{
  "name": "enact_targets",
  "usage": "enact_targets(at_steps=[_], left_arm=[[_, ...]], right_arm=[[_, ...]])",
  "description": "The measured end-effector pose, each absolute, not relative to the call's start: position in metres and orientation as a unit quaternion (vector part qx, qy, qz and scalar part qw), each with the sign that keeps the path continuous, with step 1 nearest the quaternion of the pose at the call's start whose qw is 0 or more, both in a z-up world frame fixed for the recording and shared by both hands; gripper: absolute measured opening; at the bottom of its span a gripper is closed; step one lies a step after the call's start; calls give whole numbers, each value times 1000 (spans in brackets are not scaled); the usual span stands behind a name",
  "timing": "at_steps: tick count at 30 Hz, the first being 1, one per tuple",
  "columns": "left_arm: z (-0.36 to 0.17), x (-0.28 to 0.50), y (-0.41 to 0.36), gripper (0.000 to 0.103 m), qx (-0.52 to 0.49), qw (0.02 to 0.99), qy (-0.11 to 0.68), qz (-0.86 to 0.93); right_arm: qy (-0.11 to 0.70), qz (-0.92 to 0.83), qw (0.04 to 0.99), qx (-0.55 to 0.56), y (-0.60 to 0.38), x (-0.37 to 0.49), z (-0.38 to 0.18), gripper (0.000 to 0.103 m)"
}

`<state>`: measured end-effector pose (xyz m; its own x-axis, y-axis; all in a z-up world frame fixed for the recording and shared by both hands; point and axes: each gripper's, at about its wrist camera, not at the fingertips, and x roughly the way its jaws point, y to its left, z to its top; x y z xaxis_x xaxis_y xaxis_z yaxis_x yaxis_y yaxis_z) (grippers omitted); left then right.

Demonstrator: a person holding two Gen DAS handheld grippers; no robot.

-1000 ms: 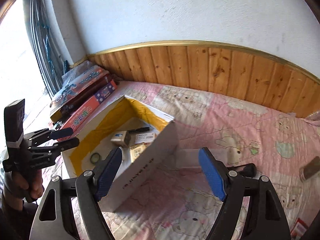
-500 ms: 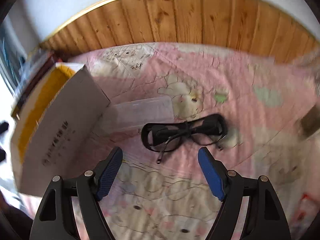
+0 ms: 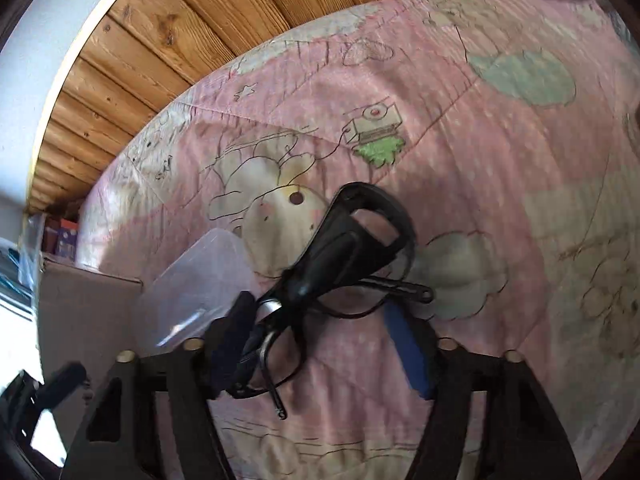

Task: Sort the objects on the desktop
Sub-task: 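Grasp the clear plastic case with the left tool while the right tool grasps the black glasses, then carry the clear case and black glasses over the cardboard box with both tools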

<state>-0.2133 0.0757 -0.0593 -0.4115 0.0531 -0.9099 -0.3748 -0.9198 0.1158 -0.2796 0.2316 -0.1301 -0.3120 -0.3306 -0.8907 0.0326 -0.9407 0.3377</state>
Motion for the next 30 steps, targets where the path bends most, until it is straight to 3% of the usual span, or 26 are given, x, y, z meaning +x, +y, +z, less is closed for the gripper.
enact_targets(at_steps=[7,10,12,15,17,18,19,30], left_arm=[[-104,-261,95,53,-553,108,224,795],[-115,-271,101,69,-536,102,245,802],[-127,-281,103,73,-546,98,236,798],[-125,-296,90,70,-557,97,152,811],[-123,-299,80,60,-567,89,94,814],[-123,-296,79,57,-568,89,85,814],[-122,-291,79,56,-567,86,83,815],[-69,-224,67,56,-532,75,20,843]], right_arm=[[-27,-807,106,581,263,-293,-121,51],[12,-799,121,590,265,-293,-119,53],[26,-791,130,597,263,-291,-121,59],[31,-796,141,588,258,-284,-129,81],[57,-804,133,576,251,-278,-131,75],[71,-808,128,571,249,-276,-130,61],[73,-809,133,568,249,-274,-127,39],[-21,-804,165,570,280,-250,-94,25]])
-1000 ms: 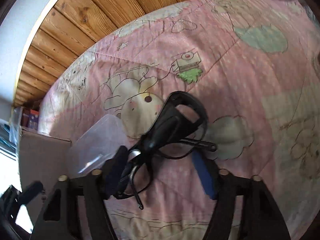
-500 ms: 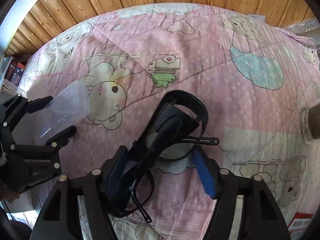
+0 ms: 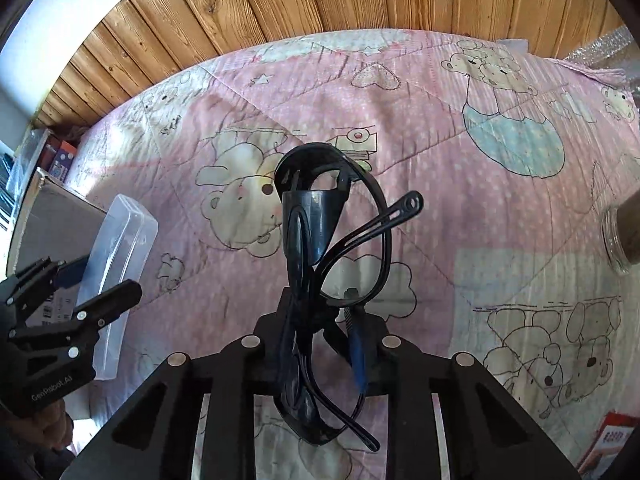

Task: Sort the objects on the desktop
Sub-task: 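Carry the clear case and black glasses over the cardboard box with both tools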

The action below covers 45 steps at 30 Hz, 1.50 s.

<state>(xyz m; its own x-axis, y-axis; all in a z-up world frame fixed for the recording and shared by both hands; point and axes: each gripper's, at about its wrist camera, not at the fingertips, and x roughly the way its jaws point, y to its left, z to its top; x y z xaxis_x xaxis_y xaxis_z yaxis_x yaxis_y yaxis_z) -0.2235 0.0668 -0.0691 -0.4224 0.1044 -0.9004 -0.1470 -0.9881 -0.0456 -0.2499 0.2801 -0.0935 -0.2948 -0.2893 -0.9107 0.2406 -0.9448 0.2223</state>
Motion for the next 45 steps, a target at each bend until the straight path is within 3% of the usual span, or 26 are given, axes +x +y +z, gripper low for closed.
enact_targets(at_steps=[20,30,45], left_arm=[[14,-83,3,56,-456,55,-3,888],[12,-60,-10,56,-438,78,-28,895],[32,-44,-45,56,-409,73,-53,908]], right_arm=[[-38,-830,254,495,220,-109,-4,25],[-38,-852,275,443,184,-82,30,25],[9,-854,315,413,131,-60,39,25]])
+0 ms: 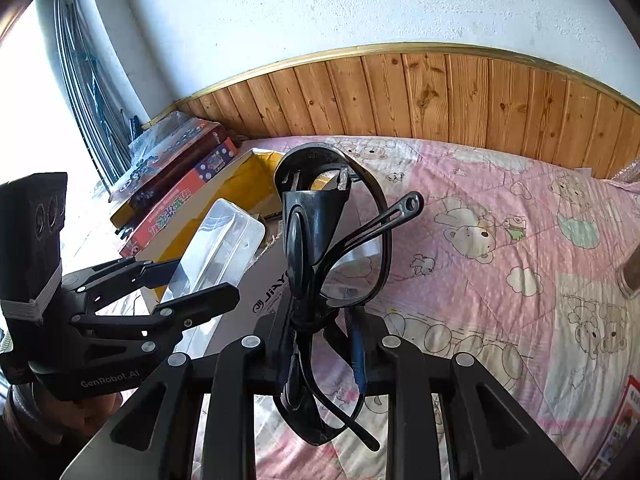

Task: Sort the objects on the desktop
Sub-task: 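Carry the clear case and black glasses over the cardboard box with both tools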

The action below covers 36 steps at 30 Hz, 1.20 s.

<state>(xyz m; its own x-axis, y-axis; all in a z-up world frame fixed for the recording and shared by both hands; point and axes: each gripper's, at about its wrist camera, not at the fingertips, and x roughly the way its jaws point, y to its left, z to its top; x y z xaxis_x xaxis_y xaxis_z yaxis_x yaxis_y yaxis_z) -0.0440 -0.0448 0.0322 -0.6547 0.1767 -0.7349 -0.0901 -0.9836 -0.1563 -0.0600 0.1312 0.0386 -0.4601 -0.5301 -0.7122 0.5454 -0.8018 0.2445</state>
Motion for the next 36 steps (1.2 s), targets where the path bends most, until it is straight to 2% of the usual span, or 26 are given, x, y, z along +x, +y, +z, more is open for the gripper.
enact_targets(at_steps=[25,36], left_arm=[[51,-23,-126,56,-370,35,-114,921],[52,-21,-151,56,-364,25,-130,922]], right_arm=[[43,-874,336,349,76,-23,63,25],[27,-857,362,366,49,-18,57,25]])
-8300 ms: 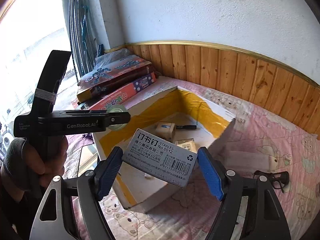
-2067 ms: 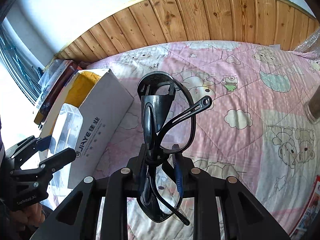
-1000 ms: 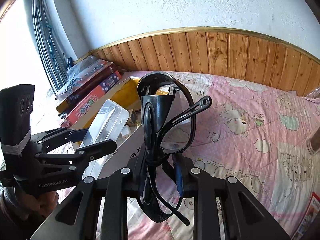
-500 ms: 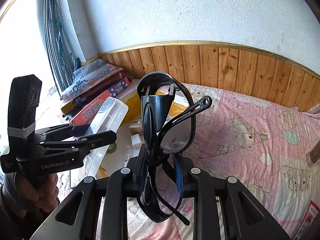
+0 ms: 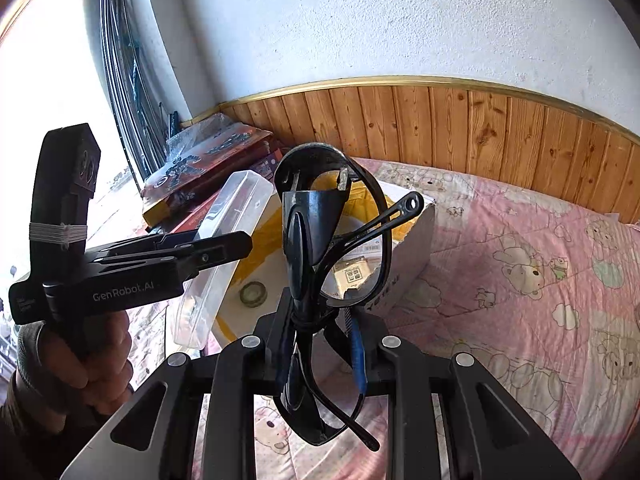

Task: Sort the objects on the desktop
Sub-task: 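Carry the clear case and black glasses over the cardboard box with both tools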

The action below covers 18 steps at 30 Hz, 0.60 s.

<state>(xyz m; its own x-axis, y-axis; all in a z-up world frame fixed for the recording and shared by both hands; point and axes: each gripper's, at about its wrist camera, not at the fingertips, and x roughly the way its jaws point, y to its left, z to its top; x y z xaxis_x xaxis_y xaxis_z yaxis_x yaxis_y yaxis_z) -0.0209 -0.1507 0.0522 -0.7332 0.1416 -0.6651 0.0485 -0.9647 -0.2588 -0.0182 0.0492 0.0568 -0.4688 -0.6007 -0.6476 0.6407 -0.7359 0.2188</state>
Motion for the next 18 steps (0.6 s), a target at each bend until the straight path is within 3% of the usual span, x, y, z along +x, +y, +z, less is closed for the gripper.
enact_targets(at_steps=[18], left_arm=[[44,-38,-193,56,-373,-13,-161,914]], right_arm=[[51,-847,361,387,11,-25,44,25]])
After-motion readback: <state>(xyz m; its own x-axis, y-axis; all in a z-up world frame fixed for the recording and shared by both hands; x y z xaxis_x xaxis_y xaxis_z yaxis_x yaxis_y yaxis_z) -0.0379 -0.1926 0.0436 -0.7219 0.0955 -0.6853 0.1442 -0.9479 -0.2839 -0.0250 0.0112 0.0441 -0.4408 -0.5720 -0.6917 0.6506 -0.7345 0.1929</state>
